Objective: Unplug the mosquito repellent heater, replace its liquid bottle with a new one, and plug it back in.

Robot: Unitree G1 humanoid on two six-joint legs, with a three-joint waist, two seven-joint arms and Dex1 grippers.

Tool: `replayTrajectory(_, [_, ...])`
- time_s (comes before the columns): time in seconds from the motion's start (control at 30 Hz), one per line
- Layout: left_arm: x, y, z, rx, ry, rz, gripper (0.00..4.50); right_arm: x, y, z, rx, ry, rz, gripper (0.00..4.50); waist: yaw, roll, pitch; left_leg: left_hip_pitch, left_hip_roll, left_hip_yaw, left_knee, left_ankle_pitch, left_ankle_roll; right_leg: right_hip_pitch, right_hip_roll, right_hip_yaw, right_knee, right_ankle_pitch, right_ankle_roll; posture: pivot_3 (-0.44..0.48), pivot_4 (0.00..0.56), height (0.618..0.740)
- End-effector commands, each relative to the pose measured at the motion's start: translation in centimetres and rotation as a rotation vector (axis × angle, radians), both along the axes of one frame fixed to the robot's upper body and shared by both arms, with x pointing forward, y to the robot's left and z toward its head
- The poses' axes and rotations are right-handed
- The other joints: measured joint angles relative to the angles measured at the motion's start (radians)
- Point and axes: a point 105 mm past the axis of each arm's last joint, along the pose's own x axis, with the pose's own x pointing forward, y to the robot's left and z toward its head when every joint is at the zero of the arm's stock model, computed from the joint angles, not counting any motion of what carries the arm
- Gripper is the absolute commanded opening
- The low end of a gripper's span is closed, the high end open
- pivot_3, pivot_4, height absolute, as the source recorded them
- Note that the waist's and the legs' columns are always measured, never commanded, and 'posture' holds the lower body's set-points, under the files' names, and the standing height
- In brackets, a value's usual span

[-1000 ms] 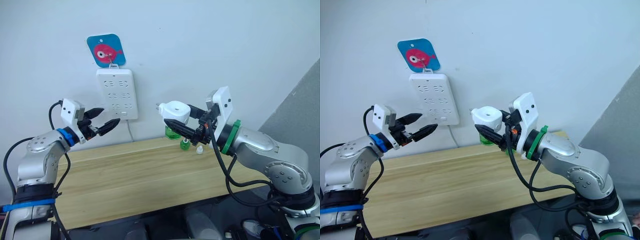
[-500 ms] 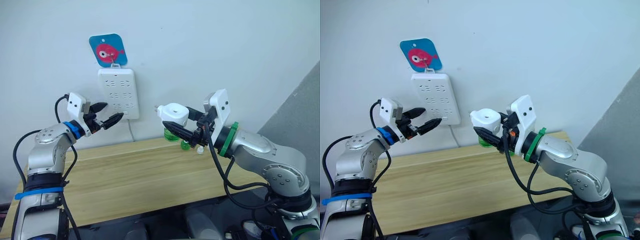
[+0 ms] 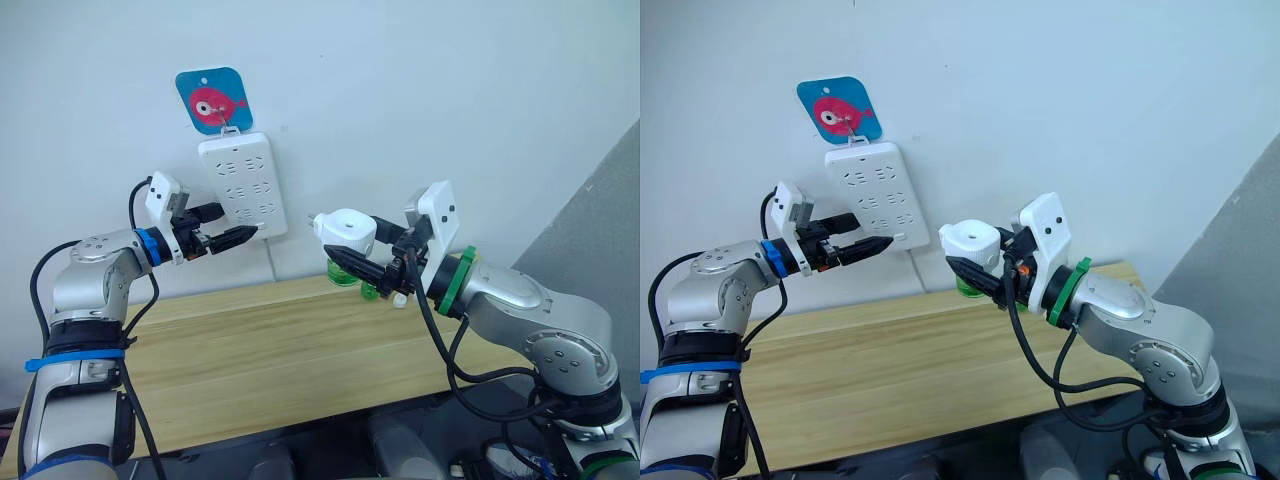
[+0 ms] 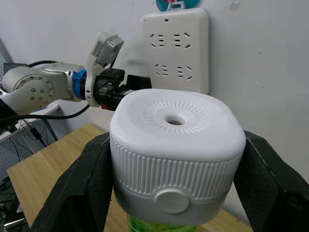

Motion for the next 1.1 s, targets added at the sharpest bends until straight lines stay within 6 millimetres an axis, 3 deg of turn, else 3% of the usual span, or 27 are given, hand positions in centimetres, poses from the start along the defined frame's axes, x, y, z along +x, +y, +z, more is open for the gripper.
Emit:
replayTrajectory(0.03, [-0.3, -0.3, 1.2, 0.013, -0.028, -0.037, 4.5, -0.4, -0.3, 1.3, 0.025, -0.061, -0.004, 3.07, 0.0, 0.0, 0.0, 0.0, 0.0, 0.0, 0.0, 0.0, 0.0, 0.0, 0.0, 0.0, 0.0, 0.0, 0.0, -0.227, 0.118, 0.736])
replayTrajectory(0.13, [-0.1, -0.3, 1.5, -0.005, -0.045, -0.029, 3.92, -0.5, -0.2, 1.2, 0.024, -0.059, 0.001, 3.07, 0.0, 0.0, 0.0, 0.0, 0.0, 0.0, 0.0, 0.0, 0.0, 0.0, 0.0, 0.0, 0.0, 0.0, 0.0, -0.227, 0.118, 0.736])
replayTrajectory(0.4, [0.7, -1.6, 2.2, -0.053, -0.07, -0.032, 1.41, -0.6, 0.6, 0.9, 0.023, -0.05, 0.028, 3.07, 0.005, -0.001, 0.001, 0.0, 0.0, 0.0, 0.0, 0.0, 0.0, 0.0, 0.0, 0.0, 0.0, 0.0, 0.0, -0.225, 0.121, 0.736])
replayTrajectory(0.57, [0.8, -1.8, 2.3, -0.058, -0.072, -0.035, 1.32, -0.6, 0.8, 0.9, 0.025, -0.052, 0.031, 3.07, 0.007, -0.001, 0.001, 0.0, 0.0, 0.0, 0.001, 0.0, 0.0, 0.0, 0.0, 0.0, 0.0, 0.0, 0.0, -0.225, 0.121, 0.736])
replayTrajectory(0.87, [-0.2, -2.5, 2.3, -0.083, -0.061, -0.058, 1.32, 2.6, 5.4, 0.4, -0.08, -0.061, -0.029, 3.07, 0.006, -0.001, 0.001, -0.001, 0.0, -0.002, 0.001, 0.0, 0.0, 0.0, 0.0, -0.001, 0.0, 0.0, 0.0, -0.22, 0.121, 0.736])
replayTrajectory(1.1, [-0.8, -2.3, 2.4, -0.094, -0.051, -0.044, 1.32, 5.3, 5.8, 0.5, -0.081, -0.05, -0.179, 3.07, 0.005, -0.001, 0.001, -0.001, -0.001, -0.003, 0.0, 0.0, 0.0, 0.0, -0.001, -0.003, 0.0, 0.003, -0.004, -0.203, 0.12, 0.736])
